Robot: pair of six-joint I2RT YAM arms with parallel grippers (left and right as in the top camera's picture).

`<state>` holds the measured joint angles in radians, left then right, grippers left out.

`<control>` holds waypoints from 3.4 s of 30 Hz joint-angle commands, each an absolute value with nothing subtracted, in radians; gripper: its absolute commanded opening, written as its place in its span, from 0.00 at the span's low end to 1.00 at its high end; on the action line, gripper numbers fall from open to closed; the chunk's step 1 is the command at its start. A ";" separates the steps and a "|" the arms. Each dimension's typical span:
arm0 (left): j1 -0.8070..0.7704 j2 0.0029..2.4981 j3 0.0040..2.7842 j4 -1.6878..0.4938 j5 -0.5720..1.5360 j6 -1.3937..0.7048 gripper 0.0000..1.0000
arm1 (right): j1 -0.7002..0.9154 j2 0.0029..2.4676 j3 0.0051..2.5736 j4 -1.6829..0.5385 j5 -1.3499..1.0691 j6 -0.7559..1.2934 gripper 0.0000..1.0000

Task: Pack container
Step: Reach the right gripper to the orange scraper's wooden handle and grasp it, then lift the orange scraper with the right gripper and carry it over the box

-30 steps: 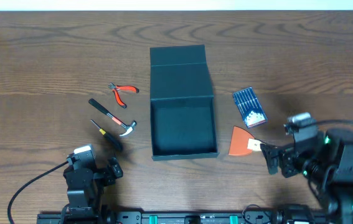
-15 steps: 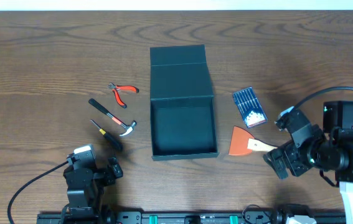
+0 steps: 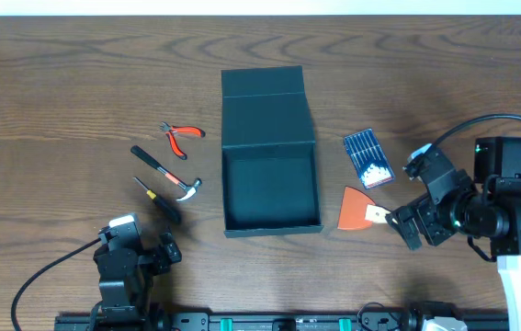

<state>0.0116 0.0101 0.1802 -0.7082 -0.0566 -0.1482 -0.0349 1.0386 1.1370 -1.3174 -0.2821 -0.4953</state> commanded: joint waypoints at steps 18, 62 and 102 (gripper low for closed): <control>0.017 0.004 0.181 -0.710 -0.064 -0.131 0.98 | -0.037 1.462 1.030 -1.132 -0.120 -0.363 0.99; 0.017 0.004 0.181 -0.710 -0.064 -0.131 0.99 | 0.187 1.609 0.768 -0.798 0.078 -0.355 0.80; 0.017 0.004 0.181 -0.710 -0.064 -0.131 0.98 | 0.296 1.608 0.739 -0.742 -0.017 -0.273 0.28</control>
